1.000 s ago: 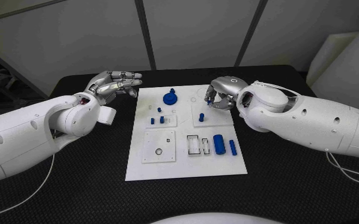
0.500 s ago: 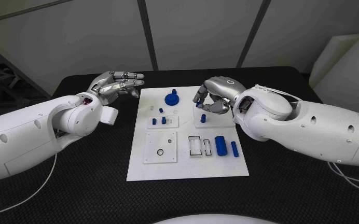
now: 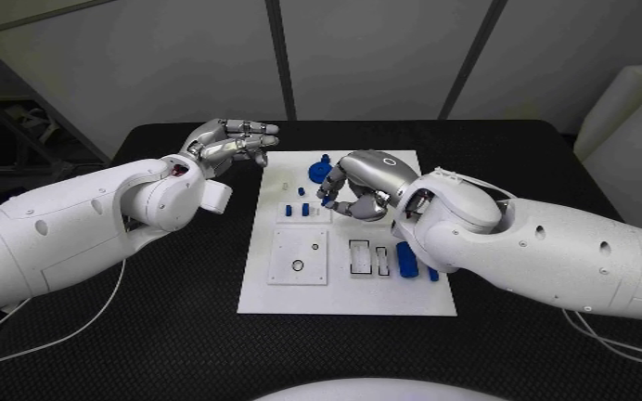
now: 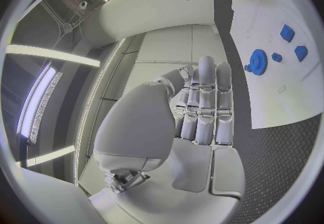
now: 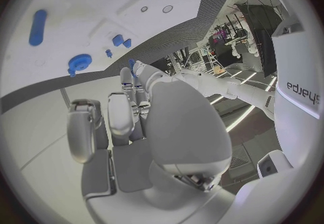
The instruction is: Assemble the parts on the task board
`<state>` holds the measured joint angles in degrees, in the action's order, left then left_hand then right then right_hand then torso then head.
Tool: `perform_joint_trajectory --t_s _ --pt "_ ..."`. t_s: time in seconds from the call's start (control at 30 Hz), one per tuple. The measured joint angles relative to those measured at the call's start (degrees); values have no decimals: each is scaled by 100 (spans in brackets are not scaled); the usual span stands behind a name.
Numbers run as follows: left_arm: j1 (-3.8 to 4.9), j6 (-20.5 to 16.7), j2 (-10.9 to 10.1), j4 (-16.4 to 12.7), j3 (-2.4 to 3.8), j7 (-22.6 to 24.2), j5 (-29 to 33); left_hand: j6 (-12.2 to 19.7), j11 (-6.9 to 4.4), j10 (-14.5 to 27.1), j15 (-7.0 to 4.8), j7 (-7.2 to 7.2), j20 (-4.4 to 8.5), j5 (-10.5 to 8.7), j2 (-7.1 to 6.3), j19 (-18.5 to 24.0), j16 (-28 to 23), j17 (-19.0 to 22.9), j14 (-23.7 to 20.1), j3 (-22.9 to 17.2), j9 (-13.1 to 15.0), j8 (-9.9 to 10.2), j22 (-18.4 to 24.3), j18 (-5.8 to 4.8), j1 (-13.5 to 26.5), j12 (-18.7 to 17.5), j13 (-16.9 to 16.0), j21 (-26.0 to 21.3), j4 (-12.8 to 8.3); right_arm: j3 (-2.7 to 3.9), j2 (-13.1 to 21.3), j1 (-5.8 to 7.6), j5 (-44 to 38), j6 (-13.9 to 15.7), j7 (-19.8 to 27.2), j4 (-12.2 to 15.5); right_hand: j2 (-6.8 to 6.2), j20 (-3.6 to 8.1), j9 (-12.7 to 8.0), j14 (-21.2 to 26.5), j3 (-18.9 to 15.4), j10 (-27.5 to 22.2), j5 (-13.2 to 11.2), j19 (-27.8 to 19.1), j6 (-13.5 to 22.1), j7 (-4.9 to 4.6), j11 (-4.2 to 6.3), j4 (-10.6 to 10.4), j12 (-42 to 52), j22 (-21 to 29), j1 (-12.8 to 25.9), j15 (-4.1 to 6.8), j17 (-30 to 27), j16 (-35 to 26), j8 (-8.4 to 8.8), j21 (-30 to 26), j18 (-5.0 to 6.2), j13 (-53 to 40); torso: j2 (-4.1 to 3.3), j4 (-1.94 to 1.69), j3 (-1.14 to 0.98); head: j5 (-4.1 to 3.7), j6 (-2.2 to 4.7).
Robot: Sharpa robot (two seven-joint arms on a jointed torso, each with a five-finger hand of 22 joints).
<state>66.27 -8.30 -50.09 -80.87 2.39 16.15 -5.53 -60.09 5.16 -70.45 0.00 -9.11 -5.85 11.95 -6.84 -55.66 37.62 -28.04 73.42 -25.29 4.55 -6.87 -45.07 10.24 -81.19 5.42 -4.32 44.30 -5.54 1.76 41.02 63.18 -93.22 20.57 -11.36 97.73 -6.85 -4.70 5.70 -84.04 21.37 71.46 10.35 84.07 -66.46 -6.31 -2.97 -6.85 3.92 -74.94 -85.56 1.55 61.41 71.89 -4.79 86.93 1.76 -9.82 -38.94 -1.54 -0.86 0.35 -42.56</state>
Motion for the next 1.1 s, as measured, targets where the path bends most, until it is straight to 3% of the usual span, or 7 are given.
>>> perform_joint_trajectory --t_s 0.1,0.3,0.77,0.97,1.1 --pt "0 -1 0 -39 0 10 0 0 0 0 0 0 -7 0 0 7 0 5 0 0 0 0 0 0 0 0 0 0 0 -6 -94 -157 27 -1 58 -86 0 0 1 0 0 0 0 0 0 0 0 0 0 0 0 0 -6 0 3 0 0 1 0 1 -3 38 -19" --pt "-4 -6 -1 -99 -1 17 -2 0 0 0 0 0 -20 0 0 20 0 7 0 0 1 0 1 0 0 0 0 0 0 -59 -239 -287 59 -12 145 -275 0 0 0 0 14 0 0 0 1 0 0 14 0 0 0 0 -16 0 4 0 0 16 4 7 -6 101 -60" --pt "-4 -8 16 -155 -1 23 -3 0 0 0 0 0 -41 -76 7 40 -67 27 0 -16 -5 22 10 0 128 0 0 -23 -16 -113 -411 -356 87 -218 196 -475 0 0 -4 0 14 0 27 0 8 6 0 14 -23 1 0 0 -45 0 19 0 0 31 4 9 -10 175 -120" --pt "-4 -12 14 -159 -1 23 -4 0 20 20 40 0 -62 -700 53 61 -88 34 0 41 -5 24 102 1 280 0 0 -156 41 -121 -450 -364 102 -326 190 -495 0 -1 -4 0 14 0 27 0 9 6 0 14 -23 1 0 0 -62 -24 19 0 0 31 4 7 -9 186 -147" --pt "-4 -13 21 -160 -1 23 -4 0 20 20 40 0 -62 -735 53 61 -88 34 0 56 -5 42 111 0 279 0 0 -156 56 -128 -464 -368 106 -398 186 -500 0 0 -6 0 14 0 27 0 9 7 0 14 -23 1 -1 0 -62 -24 20 0 0 31 4 7 -8 197 -169"
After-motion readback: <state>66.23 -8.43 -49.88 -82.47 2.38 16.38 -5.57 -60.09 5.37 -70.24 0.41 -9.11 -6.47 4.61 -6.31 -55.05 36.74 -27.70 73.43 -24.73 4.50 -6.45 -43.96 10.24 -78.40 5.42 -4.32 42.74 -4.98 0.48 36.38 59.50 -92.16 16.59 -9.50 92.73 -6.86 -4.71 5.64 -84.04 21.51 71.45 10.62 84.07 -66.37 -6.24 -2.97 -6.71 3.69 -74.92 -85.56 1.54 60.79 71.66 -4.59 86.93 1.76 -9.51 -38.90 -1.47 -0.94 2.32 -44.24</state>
